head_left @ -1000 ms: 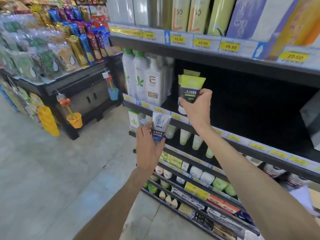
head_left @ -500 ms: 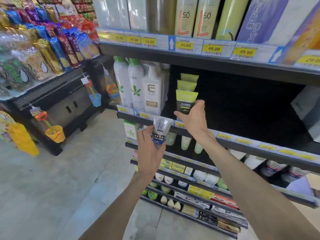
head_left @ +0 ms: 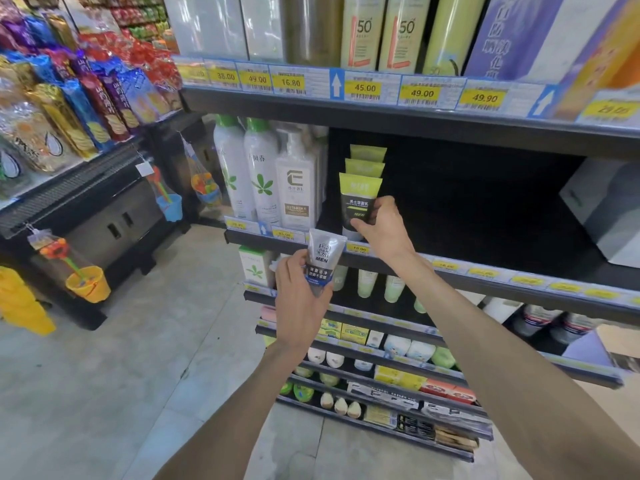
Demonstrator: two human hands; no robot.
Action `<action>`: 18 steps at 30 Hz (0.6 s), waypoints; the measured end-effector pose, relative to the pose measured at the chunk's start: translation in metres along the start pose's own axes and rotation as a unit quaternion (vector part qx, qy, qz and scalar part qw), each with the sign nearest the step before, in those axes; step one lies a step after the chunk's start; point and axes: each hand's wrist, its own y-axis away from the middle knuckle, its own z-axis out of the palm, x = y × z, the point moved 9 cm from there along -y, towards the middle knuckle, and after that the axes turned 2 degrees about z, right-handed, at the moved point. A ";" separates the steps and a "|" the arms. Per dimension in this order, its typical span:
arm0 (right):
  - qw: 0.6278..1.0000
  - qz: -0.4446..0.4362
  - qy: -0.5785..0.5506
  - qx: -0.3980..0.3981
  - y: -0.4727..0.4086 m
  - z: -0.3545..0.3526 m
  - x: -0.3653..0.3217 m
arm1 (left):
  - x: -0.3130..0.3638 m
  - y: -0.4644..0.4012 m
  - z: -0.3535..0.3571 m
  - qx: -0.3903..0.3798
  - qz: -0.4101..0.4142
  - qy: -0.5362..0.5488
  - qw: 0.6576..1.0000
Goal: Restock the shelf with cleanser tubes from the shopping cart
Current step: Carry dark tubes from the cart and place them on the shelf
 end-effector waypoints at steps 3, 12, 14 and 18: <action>1.000 0.000 -0.009 -0.001 0.001 0.001 0.001 | 0.004 -0.002 -0.001 -0.003 0.010 0.008 1.000; 0.994 -0.061 -0.090 0.025 0.065 -0.045 -0.009 | 0.030 -0.009 0.010 -0.007 0.058 0.045 0.997; 0.992 -0.051 -0.108 -0.029 0.074 -0.042 -0.007 | 0.042 -0.010 0.017 -0.012 0.077 0.059 0.995; 0.987 -0.028 -0.142 -0.071 0.078 -0.046 -0.001 | 0.070 -0.008 0.030 -0.024 0.109 0.070 0.991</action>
